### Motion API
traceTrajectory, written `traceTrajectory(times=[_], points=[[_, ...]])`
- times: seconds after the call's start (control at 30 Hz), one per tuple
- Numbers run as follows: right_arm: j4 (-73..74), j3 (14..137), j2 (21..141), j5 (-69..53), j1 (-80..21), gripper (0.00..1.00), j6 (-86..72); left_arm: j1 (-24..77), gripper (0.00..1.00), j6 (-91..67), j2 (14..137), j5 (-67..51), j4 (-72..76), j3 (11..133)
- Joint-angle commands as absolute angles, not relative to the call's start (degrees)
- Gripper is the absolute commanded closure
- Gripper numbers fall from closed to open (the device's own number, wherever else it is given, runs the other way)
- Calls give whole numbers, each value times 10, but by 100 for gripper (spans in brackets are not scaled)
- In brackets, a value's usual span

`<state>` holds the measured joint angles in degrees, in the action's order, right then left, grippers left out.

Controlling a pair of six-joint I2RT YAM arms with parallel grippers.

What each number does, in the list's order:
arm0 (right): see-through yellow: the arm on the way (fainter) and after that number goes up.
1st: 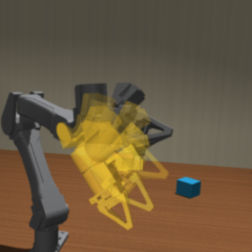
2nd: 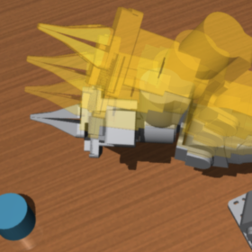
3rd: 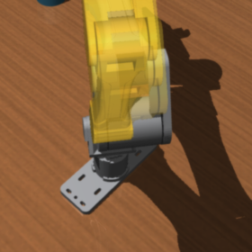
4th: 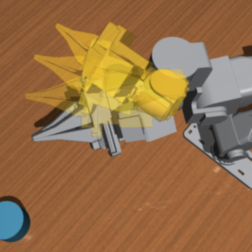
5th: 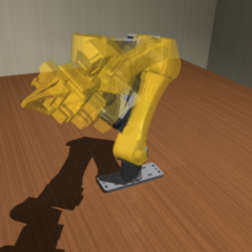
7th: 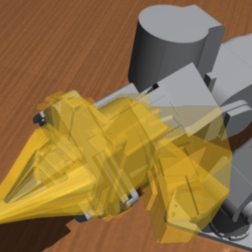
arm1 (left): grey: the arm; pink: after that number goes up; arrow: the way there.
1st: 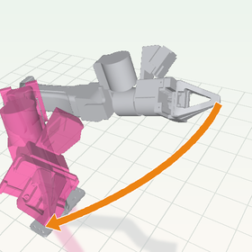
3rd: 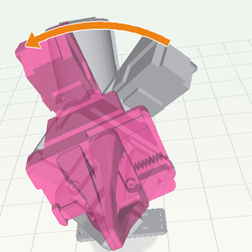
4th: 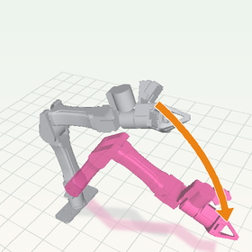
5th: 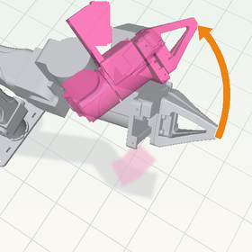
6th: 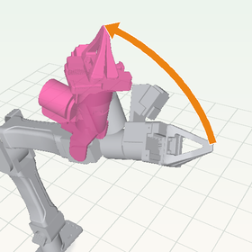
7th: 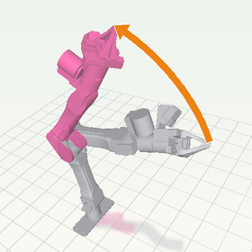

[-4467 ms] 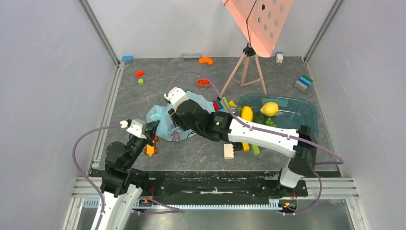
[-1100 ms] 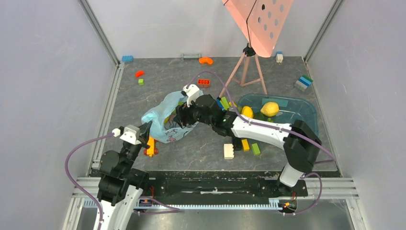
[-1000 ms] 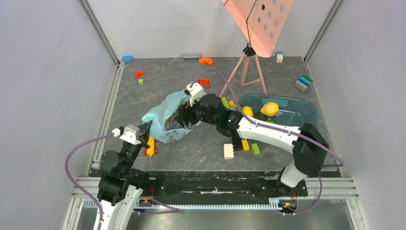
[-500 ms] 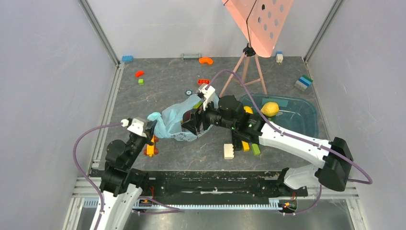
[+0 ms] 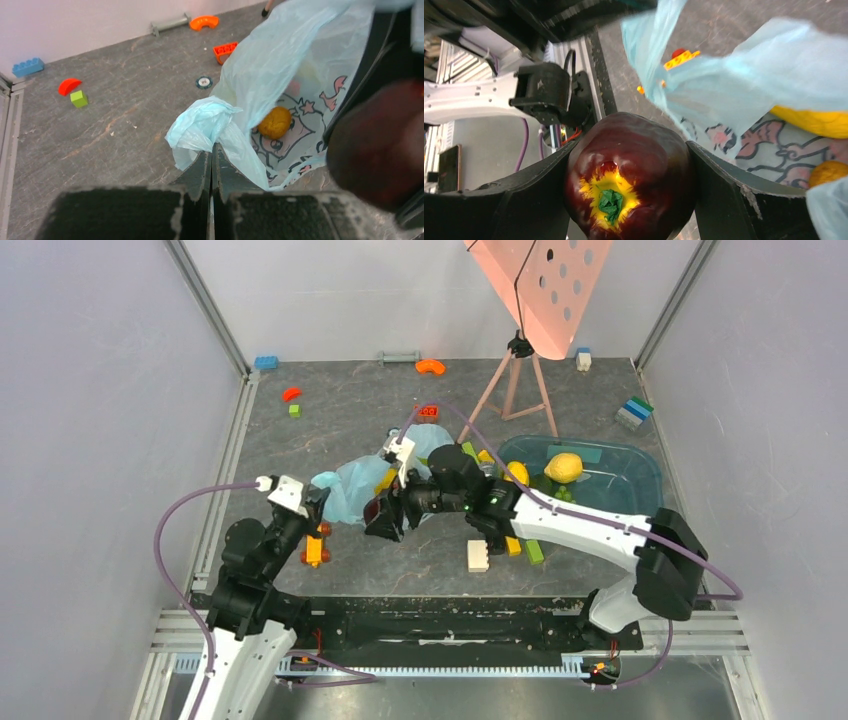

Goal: Take the fake fruits out of the plastic bag
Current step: Place the fake fruit in the bin.

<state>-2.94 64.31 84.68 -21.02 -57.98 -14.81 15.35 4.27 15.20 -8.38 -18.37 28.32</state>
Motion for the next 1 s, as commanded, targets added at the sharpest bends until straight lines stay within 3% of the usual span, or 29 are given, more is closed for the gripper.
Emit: traceTrajectory(times=[0.0,0.4,0.97], points=[[-40,664,873,-247,-600,50,-137,155,98,-7,131,-53,-153,317],[52,585,776,-252,-687,48,-63,155,98,-53,210,-3,-151,341],[109,511,487,-154,-702,46,-110,155,98,-62,229,24,-152,314]])
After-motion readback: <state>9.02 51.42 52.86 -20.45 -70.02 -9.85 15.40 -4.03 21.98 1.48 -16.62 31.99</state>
